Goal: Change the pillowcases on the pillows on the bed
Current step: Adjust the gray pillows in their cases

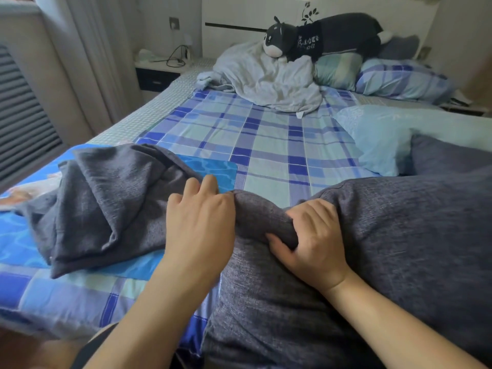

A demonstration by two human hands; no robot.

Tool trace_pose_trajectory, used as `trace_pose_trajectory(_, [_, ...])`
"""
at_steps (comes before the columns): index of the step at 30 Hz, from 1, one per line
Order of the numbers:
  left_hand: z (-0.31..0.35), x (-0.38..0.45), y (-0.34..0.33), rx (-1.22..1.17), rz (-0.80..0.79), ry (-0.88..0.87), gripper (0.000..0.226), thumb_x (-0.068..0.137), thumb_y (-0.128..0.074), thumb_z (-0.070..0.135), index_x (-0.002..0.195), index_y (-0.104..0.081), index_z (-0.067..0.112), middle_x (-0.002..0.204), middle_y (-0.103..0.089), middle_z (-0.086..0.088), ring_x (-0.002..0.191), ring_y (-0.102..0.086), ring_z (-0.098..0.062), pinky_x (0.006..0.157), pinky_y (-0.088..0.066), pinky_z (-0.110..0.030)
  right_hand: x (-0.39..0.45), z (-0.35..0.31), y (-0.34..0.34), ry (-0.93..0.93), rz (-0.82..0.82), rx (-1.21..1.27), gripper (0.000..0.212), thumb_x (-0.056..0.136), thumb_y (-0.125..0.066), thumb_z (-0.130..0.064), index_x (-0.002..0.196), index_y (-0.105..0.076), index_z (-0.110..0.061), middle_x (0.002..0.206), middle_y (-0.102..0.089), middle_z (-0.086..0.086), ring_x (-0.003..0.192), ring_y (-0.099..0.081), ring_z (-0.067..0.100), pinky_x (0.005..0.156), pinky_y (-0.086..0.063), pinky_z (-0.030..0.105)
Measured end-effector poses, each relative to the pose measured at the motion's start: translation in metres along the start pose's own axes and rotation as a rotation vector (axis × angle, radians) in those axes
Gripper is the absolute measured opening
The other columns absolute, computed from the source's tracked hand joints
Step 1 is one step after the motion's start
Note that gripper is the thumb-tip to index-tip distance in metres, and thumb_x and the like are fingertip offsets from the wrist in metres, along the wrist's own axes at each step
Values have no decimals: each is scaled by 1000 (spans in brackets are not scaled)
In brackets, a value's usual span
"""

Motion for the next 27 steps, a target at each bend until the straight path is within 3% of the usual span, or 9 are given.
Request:
trace_pose_trajectory(4, [-13, 22, -10, -191, -271, -38, 18, 90, -64, 46, 105, -66, 36, 109, -50, 6, 111, -45, -26, 89, -44, -41, -3, 0, 3, 5, 1, 10, 38, 85, -71, -39, 84, -65, -1, 80, -57, 9, 78, -54, 32, 82, -43, 46])
trace_pose_trajectory(7, [-12, 17, -24, -339, -331, -47, 14, 87, -67, 33, 101, -67, 29, 104, -50, 6, 108, -47, -25, 92, -46, -44, -2, -1, 3, 7, 0, 12, 37, 85, -71, -39, 84, -65, -2, 80, -58, 8, 78, -55, 32, 83, -44, 47])
trace_pose_trajectory(10, [-8, 4, -27, -530, -149, 68, 23, 88, -68, 24, 111, -70, 22, 111, -51, 4, 107, -54, -26, 88, -49, -48, -1, -1, 1, -15, 1, -3, 37, 86, -68, -39, 84, -65, -2, 79, -58, 8, 78, -55, 32, 82, -43, 46])
trace_pose_trajectory(13, [-4, 5, -31, -439, -111, 72, 25, 90, -64, 27, 114, -69, 25, 107, -50, 3, 104, -54, -26, 82, -49, -47, -1, -1, 1, -17, 9, -18, 38, 88, -65, -40, 82, -64, -3, 78, -57, 8, 77, -53, 31, 81, -41, 45])
trace_pose_trajectory(16, [-4, 13, -31, -531, -221, 48, 8, 82, -68, 22, 90, -70, 23, 94, -50, 3, 99, -52, -25, 84, -48, -42, -3, -2, 1, -4, 10, -21, 37, 87, -66, -39, 82, -64, -2, 78, -56, 9, 76, -52, 31, 81, -41, 44])
trace_pose_trajectory(19, [-11, 16, -29, -684, -428, 117, 16, 74, -73, 21, 66, -60, 18, 76, -56, 4, 73, -55, -16, 65, -43, -31, -2, -1, 1, -9, -6, -13, 38, 87, -65, -40, 85, -64, -2, 80, -57, 9, 77, -53, 32, 82, -41, 46])
trace_pose_trajectory(21, [-17, 13, -23, -732, -537, 172, 17, 73, -74, 21, 66, -60, 14, 61, -56, 5, 56, -49, -13, 56, -40, -27, -2, -2, 0, 0, -16, -6, 39, 87, -65, -40, 86, -65, -2, 82, -58, 10, 78, -53, 32, 84, -42, 47])
trace_pose_trajectory(24, [-19, 22, 5, -546, -638, 47, 21, 73, -75, 28, 69, -62, 12, 58, -58, 0, 55, -50, -15, 56, -43, -29, -8, -2, 1, 32, -21, -9, 43, 90, -61, -43, 89, -66, 0, 85, -59, 12, 81, -53, 32, 88, -42, 48])
trace_pose_trajectory(27, [-33, 53, 64, -453, -539, 33, 23, 82, -70, 28, 65, -62, 15, 55, -61, 5, 53, -51, -10, 52, -39, -24, -7, 7, -7, -35, -71, -51, 45, 93, -54, -46, 90, -64, -2, 85, -58, 11, 82, -53, 32, 91, -42, 47])
Point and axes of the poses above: each hand's wrist, its own x-axis towards the middle knuckle, its own y-axis out of the back of the hand, z = x × y, the point moved 5 cm from there along x, towards the middle knuckle
